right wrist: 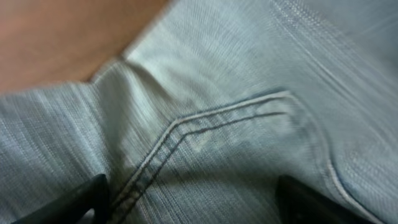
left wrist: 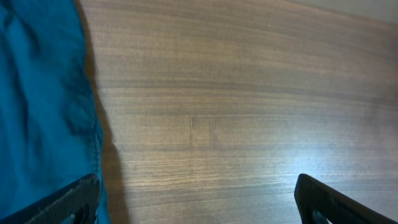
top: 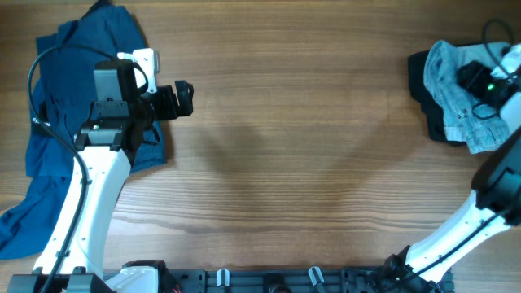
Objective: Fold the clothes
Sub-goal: 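Lower the jeans onto the black garment and open the right gripper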
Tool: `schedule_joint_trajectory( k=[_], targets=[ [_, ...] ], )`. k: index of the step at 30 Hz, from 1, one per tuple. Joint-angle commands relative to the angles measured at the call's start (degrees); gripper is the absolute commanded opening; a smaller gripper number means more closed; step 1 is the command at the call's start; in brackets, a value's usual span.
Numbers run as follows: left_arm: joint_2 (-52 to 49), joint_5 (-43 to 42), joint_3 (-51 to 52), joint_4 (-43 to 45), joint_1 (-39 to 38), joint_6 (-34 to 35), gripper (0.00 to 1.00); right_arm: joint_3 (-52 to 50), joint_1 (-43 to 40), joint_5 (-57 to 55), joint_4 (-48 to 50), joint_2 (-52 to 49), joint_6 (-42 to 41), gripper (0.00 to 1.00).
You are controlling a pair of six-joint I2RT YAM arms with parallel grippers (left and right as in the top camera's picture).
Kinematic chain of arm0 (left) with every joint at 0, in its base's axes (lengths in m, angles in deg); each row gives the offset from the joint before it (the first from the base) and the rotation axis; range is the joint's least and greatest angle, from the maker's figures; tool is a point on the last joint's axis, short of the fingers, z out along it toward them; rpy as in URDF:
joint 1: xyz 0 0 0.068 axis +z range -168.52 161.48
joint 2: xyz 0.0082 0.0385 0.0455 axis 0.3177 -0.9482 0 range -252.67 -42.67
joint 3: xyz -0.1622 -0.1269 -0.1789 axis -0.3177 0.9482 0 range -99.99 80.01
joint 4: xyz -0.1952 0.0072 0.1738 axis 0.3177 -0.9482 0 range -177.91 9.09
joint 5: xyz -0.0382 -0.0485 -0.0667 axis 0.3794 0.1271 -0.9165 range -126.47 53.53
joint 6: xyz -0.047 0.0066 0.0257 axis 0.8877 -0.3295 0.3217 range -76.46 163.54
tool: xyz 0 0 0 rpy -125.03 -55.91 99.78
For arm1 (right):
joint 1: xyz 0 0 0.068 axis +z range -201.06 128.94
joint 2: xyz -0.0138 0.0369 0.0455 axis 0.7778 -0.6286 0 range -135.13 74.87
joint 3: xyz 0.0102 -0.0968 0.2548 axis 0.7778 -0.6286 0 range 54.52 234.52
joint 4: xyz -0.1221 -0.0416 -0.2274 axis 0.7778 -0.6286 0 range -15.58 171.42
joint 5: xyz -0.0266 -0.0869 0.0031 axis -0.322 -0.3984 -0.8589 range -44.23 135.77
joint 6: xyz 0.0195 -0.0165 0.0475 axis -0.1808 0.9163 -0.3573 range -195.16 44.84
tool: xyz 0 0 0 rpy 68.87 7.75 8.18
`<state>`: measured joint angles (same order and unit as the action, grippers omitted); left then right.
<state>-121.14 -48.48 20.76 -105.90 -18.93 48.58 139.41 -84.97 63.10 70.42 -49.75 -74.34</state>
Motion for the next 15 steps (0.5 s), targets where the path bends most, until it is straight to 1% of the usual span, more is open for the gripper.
schedule_joint_trajectory(
  k=[1,3,6,10,12,15],
  targets=[
    [-0.24,-0.55,-0.02,1.25,0.26,-0.07,1.00,-0.61,0.63,-2.51,-0.96,-5.16,-0.02,0.98],
    [-0.24,-0.55,-0.02,2.05,0.26,-0.09,1.00,-0.57,0.63,-2.43,-0.55,-3.89,-0.17,0.99],
    [-0.22,-0.55,-0.02,2.71,0.26,-0.07,1.00,-0.57,0.63,-2.21,-0.59,1.81,-0.11,1.00],
    [0.61,-0.92,-0.42,3.04,0.26,-0.02,1.00,-0.57,0.63,2.12,-1.88,17.27,0.50,1.00],
    [2.51,-3.28,-1.40,2.86,0.26,-0.04,1.00,-0.57,0.63,5.88,-3.96,25.11,0.44,1.00],
    [6.62,-3.61,-2.84,2.03,0.26,-0.02,1.00,-0.57,0.63,9.25,-8.39,35.85,0.48,1.00]
  ],
)
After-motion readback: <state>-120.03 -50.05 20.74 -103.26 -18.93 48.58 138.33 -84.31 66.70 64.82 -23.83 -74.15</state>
